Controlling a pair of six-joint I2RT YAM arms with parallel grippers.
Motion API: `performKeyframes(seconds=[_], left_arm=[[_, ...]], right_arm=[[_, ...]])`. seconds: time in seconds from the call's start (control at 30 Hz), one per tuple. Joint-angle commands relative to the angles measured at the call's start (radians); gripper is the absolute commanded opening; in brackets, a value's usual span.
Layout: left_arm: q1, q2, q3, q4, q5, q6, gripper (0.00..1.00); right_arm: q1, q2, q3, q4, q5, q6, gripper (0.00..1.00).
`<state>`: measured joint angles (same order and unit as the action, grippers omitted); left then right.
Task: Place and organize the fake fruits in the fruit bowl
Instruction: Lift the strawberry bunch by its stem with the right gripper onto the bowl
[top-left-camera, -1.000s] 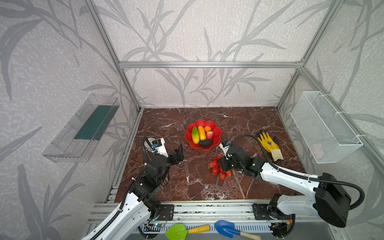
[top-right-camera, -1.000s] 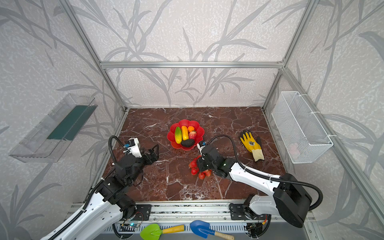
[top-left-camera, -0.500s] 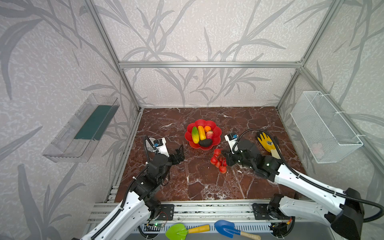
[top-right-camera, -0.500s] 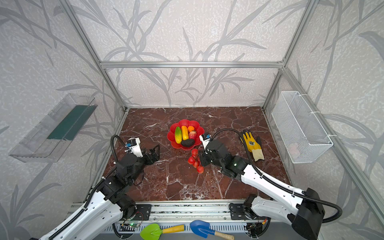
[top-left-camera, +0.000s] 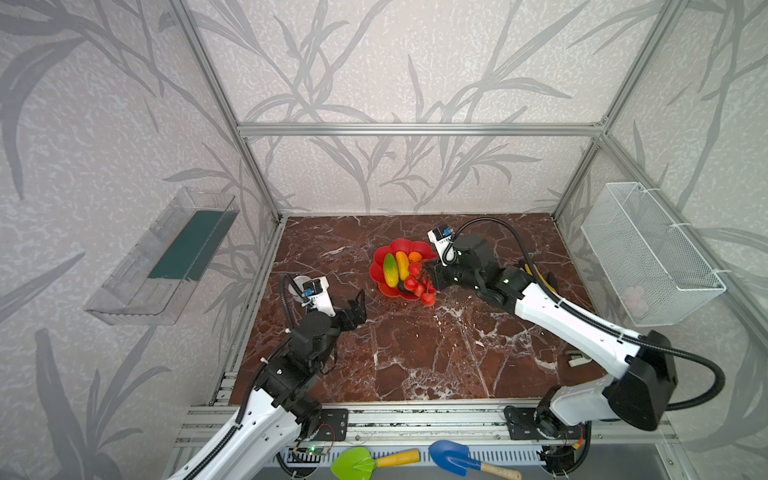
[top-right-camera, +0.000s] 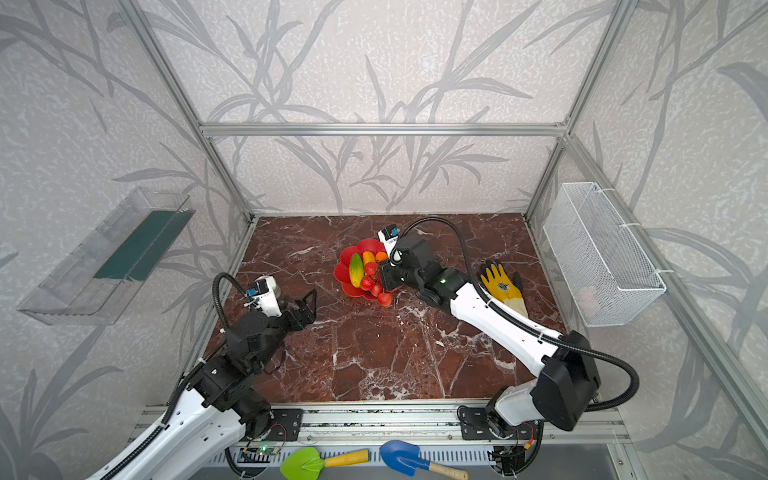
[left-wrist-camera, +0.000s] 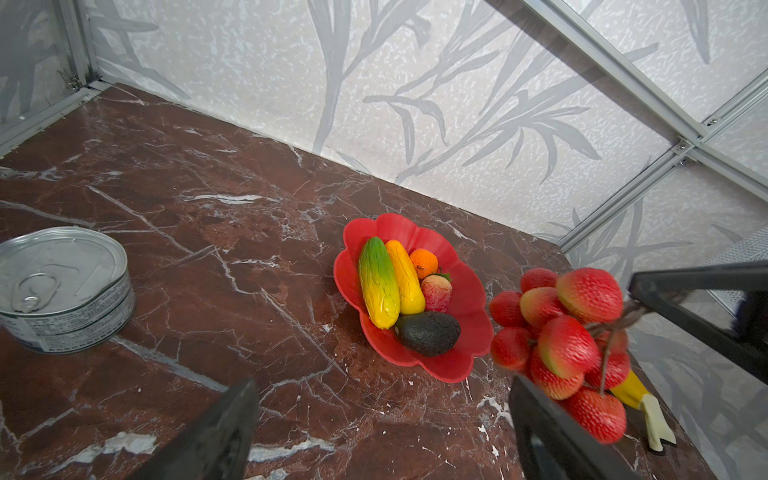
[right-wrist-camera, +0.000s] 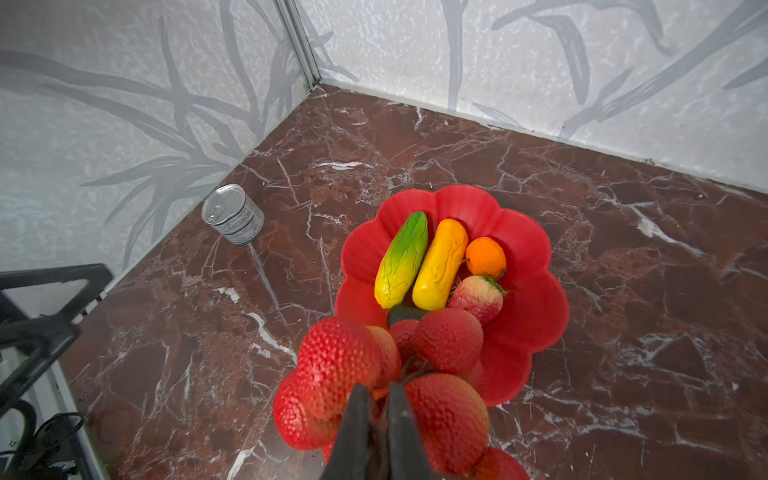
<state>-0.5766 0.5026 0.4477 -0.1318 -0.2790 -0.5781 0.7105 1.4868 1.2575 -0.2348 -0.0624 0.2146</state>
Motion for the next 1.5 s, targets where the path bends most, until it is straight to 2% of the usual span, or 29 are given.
performKeyframes(seconds=[0.0, 0.47, 0.57, 0.73, 0.93, 1.3, 1.47], left_arm=[[0.003, -0.039, -0.007, -0.049, -0.021, 0.006, 0.95], [0.004, -0.112, -0.001, -0.116, -0.045, 0.018, 0.95], [0.003, -0.122, -0.003, -0.122, -0.046, 0.021, 0.95], [0.003, -0.13, -0.004, -0.12, -0.051, 0.028, 0.95], [0.004, -0.127, -0.003, -0.103, -0.055, 0.04, 0.95], [0.003, -0.136, 0.02, -0.138, -0.065, 0.068, 0.96], [0.004, -0.144, 0.022, -0.147, -0.063, 0.073, 0.95]], right_arm=[[-0.025, 0.064, 0.095, 0.019, -0.06, -0.044, 0.0], [-0.086, 0.351, 0.301, 0.0, -0.143, -0.035, 0.0], [-0.084, 0.34, 0.293, -0.011, -0.157, -0.026, 0.0], [-0.085, 0.24, 0.205, 0.004, -0.122, -0.017, 0.0], [-0.084, 0.228, 0.225, -0.036, -0.095, -0.053, 0.0], [-0.088, 0.482, 0.451, -0.165, -0.145, -0.082, 0.0], [-0.089, 0.613, 0.61, -0.254, -0.141, -0.095, 0.05]])
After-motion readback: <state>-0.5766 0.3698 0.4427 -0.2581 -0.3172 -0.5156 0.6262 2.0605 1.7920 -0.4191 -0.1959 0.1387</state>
